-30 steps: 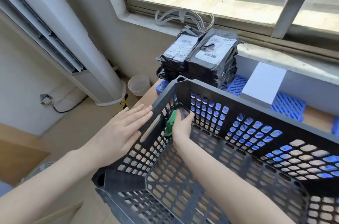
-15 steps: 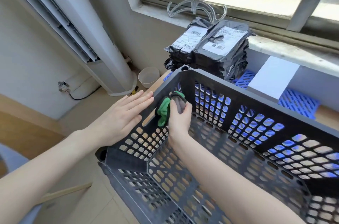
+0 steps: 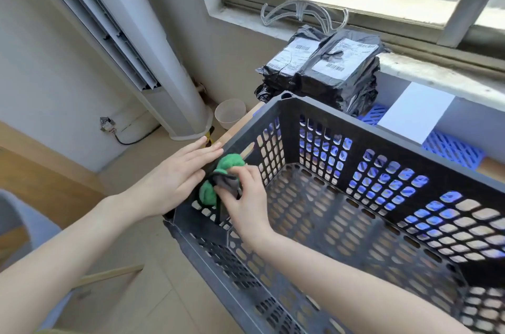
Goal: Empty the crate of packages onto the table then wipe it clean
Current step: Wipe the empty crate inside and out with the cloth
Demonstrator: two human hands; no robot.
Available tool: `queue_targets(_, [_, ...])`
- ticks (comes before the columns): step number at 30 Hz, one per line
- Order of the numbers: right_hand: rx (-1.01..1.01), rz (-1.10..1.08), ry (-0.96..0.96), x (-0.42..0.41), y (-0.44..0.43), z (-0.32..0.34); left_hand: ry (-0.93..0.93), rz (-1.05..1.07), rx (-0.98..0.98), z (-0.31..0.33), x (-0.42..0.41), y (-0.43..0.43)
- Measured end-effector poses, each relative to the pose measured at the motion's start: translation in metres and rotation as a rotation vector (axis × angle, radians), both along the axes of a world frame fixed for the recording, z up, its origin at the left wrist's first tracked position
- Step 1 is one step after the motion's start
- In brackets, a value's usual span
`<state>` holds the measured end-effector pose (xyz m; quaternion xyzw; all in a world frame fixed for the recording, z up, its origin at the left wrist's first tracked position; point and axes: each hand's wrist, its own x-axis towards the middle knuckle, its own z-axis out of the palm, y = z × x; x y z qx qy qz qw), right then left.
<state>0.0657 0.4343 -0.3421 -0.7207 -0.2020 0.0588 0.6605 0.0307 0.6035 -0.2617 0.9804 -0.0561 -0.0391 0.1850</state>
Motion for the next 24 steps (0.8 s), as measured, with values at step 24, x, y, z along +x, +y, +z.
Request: queue_targets(24, [-0.083, 0.036, -0.042, -0.018, 0.013, 0.044, 0.057, 0.063, 0.122, 0.015, -0.082, -0.005])
